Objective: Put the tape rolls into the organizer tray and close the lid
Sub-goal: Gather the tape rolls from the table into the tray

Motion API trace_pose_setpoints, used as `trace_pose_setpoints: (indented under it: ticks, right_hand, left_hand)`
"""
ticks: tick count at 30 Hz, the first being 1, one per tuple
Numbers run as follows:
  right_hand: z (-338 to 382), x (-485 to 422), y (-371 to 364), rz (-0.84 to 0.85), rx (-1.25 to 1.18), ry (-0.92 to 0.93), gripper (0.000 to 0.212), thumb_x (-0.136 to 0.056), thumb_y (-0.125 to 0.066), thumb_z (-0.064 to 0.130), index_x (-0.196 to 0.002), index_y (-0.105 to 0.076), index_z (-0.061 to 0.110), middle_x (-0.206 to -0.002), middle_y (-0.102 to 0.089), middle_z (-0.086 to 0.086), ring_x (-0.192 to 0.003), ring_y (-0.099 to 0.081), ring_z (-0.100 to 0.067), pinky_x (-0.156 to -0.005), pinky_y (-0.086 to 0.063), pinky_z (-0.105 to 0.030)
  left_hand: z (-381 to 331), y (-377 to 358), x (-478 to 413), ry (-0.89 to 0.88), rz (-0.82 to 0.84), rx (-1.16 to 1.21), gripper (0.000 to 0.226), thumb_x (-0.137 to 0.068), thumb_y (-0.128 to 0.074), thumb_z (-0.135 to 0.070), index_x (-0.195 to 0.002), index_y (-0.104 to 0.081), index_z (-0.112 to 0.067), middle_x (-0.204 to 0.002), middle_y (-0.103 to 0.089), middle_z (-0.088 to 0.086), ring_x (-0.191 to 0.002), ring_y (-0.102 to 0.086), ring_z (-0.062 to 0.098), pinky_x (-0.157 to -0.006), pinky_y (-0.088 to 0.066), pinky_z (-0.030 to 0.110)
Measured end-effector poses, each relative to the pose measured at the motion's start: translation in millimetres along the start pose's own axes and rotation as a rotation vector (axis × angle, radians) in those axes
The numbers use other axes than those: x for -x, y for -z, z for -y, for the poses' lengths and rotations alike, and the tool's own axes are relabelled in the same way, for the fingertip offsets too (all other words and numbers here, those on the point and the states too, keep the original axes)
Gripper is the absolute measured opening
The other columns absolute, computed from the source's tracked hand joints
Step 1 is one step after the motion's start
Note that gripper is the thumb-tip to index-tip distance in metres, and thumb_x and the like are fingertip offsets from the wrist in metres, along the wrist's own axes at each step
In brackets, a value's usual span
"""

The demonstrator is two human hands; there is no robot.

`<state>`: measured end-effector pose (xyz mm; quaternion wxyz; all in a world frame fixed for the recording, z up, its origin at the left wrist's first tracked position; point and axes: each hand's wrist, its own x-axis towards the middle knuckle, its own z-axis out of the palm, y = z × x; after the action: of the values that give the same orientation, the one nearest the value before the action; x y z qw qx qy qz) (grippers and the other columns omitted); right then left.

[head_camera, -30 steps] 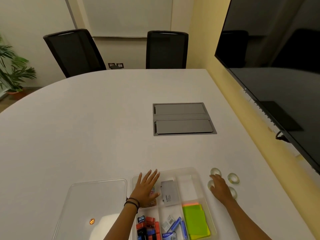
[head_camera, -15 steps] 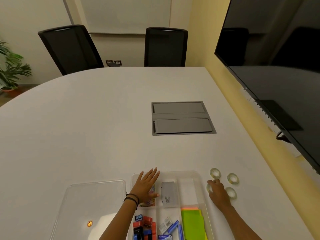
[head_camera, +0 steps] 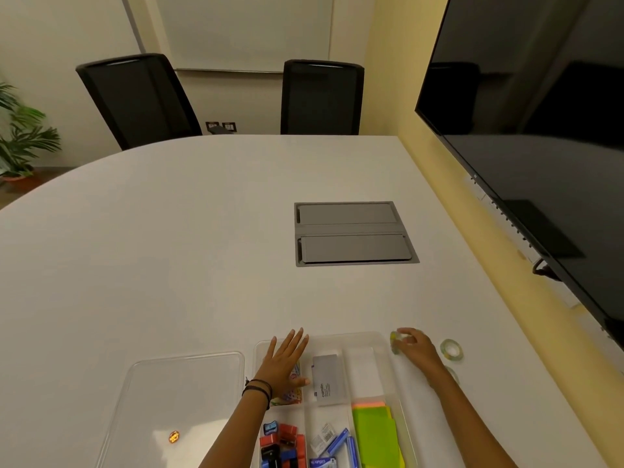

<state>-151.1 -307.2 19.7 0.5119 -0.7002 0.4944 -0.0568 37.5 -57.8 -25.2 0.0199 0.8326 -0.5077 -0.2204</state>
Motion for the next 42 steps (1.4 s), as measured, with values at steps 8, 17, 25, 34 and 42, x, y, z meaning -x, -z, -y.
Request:
trace_pose_setpoints:
  ticks: [8, 17, 25, 34, 42]
  right_hand:
    - [27.9, 16.6, -27.4, 0.247, -0.214, 0.092, 0.028, -0.089, -0.06, 0.009, -0.117, -0.059, 0.014, -0.097, -0.06, -0.005, -0.095, -0.058, -0.019, -0.071, -0.051, -0.027]
    - [-2.7, 12.9, -78.7, 0.223, 0.37, 0.019, 0.037, -0.083, -0.065, 0.024, -0.117, -0.057, 0.011, -0.105, -0.062, -0.009, -0.097, -0.059, -0.023, -0.078, -0.043, -0.023]
    - [-2.1, 6.8, -92.2, 0.139, 0.428, 0.012, 0.036, -0.084, -0.063, 0.023, -0.116, -0.055, 0.008, -0.118, -0.061, -0.015, -0.105, -0.059, -0.027, -0.075, -0.04, -0.022]
    - [18.2, -0.1, -62.5, 0.268, 0.305, 0.155, 0.024, -0.09, -0.055, 0.014, -0.114, -0.059, 0.01, -0.103, -0.06, -0.007, -0.093, -0.057, -0.017, -0.081, -0.046, -0.027]
    - [17.5, -14.9, -4.3, 0.196, -0.037, 0.079, 0.024, -0.095, -0.041, 0.001, -0.108, -0.062, 0.006, -0.096, -0.067, -0.013, -0.076, -0.065, -0.019, -0.063, -0.052, -0.025]
  left_hand:
    - [-2.8, 0.8, 0.9, 0.026, 0.02, -0.001, 0.091, -0.087, -0.049, -0.055, -0.148, 0.009, -0.019, -0.158, 0.018, 0.008, -0.147, 0.01, 0.027, -0.117, 0.014, 0.048]
    - [-2.4, -1.5, 2.1, -0.002, -0.08, -0.079, 0.097, -0.081, -0.055, -0.059, -0.149, 0.001, -0.017, -0.145, 0.023, 0.017, -0.147, 0.011, 0.021, -0.098, 0.04, 0.033]
    - [0.7, 13.0, 1.9, 0.169, -0.225, -0.165, 0.142, -0.044, -0.05, -0.092, -0.147, 0.004, -0.011, -0.12, -0.067, -0.013, -0.143, 0.026, 0.028, -0.113, 0.016, 0.046]
    - [-2.7, 12.0, 5.0, 0.144, -0.187, -0.271, 0.111, -0.044, -0.05, -0.092, -0.126, -0.039, -0.018, -0.121, -0.066, -0.014, -0.143, 0.026, 0.027, -0.114, 0.016, 0.046]
    - [-2.4, 14.4, 3.0, 0.203, -0.237, -0.242, 0.131, -0.046, -0.051, -0.091, -0.146, -0.011, -0.016, -0.122, -0.066, -0.012, -0.143, 0.025, 0.027, -0.114, 0.016, 0.046]
